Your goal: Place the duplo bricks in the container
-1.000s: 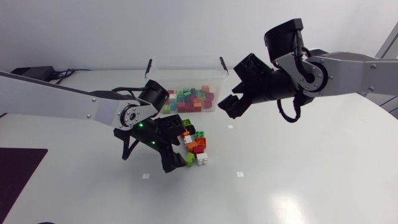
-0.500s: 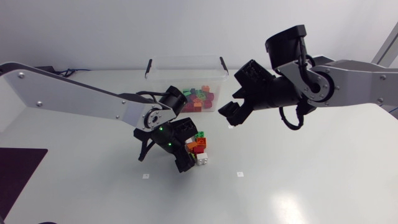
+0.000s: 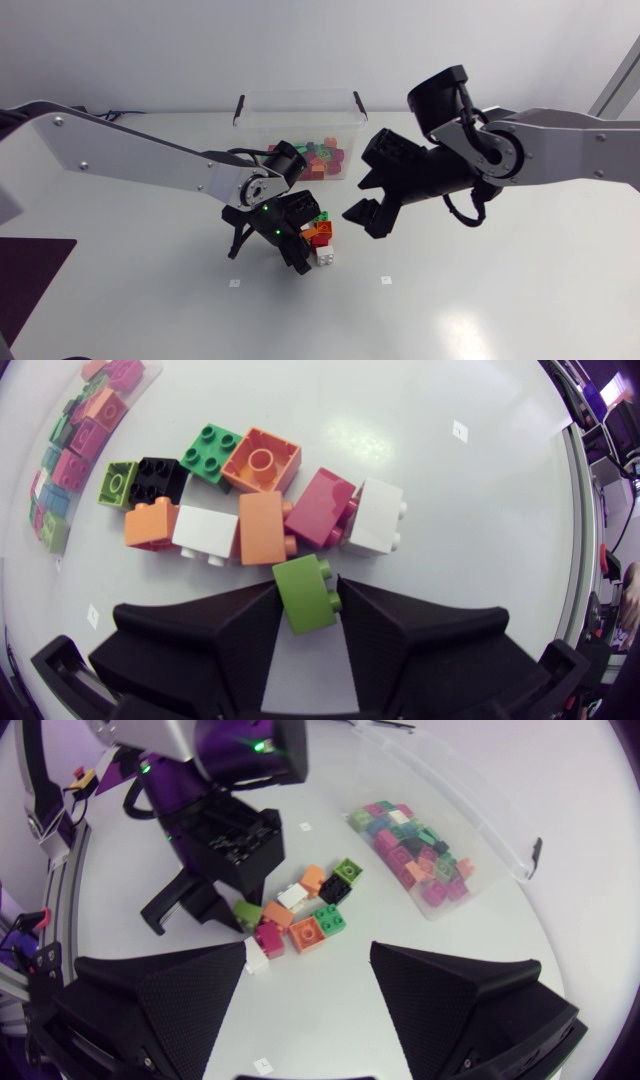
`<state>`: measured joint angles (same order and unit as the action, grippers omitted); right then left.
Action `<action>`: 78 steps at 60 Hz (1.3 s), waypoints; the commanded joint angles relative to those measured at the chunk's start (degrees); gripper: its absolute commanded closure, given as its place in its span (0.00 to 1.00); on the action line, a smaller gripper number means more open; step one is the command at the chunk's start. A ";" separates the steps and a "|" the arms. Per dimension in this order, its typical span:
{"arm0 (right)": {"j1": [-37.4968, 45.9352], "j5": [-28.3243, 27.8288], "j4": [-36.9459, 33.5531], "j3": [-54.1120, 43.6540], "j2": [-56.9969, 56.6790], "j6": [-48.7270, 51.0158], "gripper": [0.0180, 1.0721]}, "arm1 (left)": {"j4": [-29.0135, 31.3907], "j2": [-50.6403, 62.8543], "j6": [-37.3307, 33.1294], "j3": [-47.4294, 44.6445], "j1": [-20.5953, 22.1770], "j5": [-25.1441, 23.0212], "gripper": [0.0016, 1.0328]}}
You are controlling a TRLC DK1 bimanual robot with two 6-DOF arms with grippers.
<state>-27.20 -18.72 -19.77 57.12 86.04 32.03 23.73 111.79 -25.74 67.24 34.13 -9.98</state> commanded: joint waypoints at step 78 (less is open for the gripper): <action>-8.66 1.05 -5.19 6.25 21.71 10.24 0.25 | -6.15 -23.37 -9.51 2.37 -19.19 -10.59 0.76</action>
<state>-35.24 -17.78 -23.38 62.70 106.52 40.77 18.31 88.88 -34.59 67.44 15.18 -19.51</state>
